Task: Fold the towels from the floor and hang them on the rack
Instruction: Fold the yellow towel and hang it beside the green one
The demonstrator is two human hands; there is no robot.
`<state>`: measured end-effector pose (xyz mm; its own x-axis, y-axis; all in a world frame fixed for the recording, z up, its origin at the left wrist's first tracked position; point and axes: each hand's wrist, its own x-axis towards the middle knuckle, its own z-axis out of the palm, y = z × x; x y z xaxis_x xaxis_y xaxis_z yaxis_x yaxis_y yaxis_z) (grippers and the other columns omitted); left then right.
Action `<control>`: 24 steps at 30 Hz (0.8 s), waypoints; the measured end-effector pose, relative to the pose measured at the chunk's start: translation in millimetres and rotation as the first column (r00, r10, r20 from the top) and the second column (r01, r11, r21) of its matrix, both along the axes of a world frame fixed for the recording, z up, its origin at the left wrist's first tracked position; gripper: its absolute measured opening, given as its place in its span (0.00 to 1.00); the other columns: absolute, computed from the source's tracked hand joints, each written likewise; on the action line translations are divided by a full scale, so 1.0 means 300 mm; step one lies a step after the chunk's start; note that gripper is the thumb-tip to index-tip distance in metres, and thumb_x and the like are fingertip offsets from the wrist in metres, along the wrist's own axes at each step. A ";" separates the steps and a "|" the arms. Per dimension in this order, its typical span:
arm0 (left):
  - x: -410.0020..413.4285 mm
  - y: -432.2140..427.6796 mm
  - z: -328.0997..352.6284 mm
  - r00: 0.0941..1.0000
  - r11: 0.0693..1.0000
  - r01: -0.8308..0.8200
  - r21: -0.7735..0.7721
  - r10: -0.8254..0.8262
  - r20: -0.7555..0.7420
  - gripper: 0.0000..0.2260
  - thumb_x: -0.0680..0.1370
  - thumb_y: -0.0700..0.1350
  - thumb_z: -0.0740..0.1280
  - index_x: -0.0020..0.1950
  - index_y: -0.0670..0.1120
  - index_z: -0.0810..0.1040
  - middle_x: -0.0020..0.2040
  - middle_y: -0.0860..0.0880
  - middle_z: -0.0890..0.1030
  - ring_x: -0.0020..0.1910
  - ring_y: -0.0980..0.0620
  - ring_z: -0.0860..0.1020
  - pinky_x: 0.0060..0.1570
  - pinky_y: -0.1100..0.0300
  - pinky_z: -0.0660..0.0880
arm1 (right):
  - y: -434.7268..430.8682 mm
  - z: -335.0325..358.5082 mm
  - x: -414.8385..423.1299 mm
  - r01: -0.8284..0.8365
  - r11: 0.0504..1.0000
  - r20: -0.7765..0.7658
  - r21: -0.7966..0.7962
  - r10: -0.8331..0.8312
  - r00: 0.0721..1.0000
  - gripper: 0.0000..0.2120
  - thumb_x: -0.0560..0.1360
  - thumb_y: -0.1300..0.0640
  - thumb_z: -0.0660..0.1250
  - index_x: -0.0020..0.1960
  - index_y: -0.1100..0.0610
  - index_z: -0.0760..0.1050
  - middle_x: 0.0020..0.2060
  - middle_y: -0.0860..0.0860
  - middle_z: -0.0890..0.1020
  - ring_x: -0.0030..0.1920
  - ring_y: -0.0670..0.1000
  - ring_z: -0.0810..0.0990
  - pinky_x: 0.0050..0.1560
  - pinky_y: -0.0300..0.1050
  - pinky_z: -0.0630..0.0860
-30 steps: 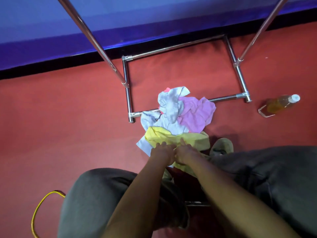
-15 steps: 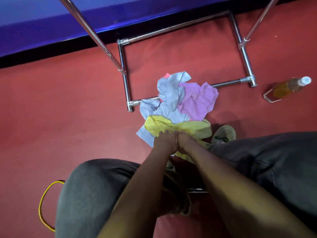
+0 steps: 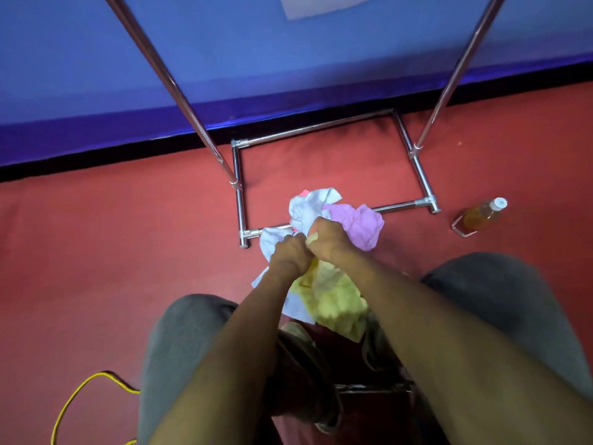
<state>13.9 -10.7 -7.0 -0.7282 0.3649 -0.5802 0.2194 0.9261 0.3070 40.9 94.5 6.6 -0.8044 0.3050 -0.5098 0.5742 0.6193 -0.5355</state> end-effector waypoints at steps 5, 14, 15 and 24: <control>-0.049 0.033 0.287 0.966 0.901 -0.228 0.369 0.257 -0.031 0.06 0.80 0.41 0.63 0.55 0.41 0.72 0.55 0.34 0.81 0.57 0.34 0.78 0.50 0.48 0.72 | 0.071 0.290 -0.039 -0.050 0.996 -0.064 0.069 0.054 0.996 0.13 0.74 0.51 0.68 0.53 0.59 0.81 0.50 0.58 0.85 0.53 0.59 0.83 0.44 0.43 0.71; -0.009 0.079 0.860 0.941 0.868 0.028 0.495 0.144 -0.306 0.11 0.82 0.49 0.65 0.51 0.44 0.66 0.50 0.38 0.80 0.50 0.39 0.78 0.41 0.53 0.63 | 0.163 0.878 0.071 0.213 0.962 -0.272 0.171 -0.161 0.949 0.21 0.66 0.51 0.65 0.55 0.59 0.81 0.55 0.61 0.83 0.59 0.62 0.81 0.54 0.49 0.76; 0.002 0.073 0.932 0.931 0.884 0.089 0.459 0.089 -0.354 0.14 0.80 0.52 0.68 0.52 0.44 0.67 0.49 0.40 0.80 0.49 0.40 0.78 0.41 0.52 0.65 | 0.183 0.946 0.083 0.289 0.956 -0.312 0.053 -0.259 0.914 0.21 0.66 0.51 0.64 0.56 0.59 0.81 0.56 0.61 0.83 0.59 0.63 0.81 0.52 0.47 0.75; 0.166 0.045 1.491 0.799 0.846 0.053 0.531 0.283 -0.531 0.17 0.76 0.60 0.63 0.41 0.48 0.78 0.39 0.49 0.81 0.42 0.44 0.80 0.39 0.55 0.73 | 0.209 1.462 0.250 0.228 0.877 -0.496 -0.424 -0.435 0.751 0.35 0.51 0.45 0.73 0.57 0.56 0.79 0.45 0.53 0.86 0.45 0.53 0.86 0.46 0.49 0.84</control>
<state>63.7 2.8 440.4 -0.9100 0.3649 0.1970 0.4084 0.7062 0.5784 115.9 157.2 445.3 -0.8505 0.5131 -0.1161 0.2407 0.1833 -0.9531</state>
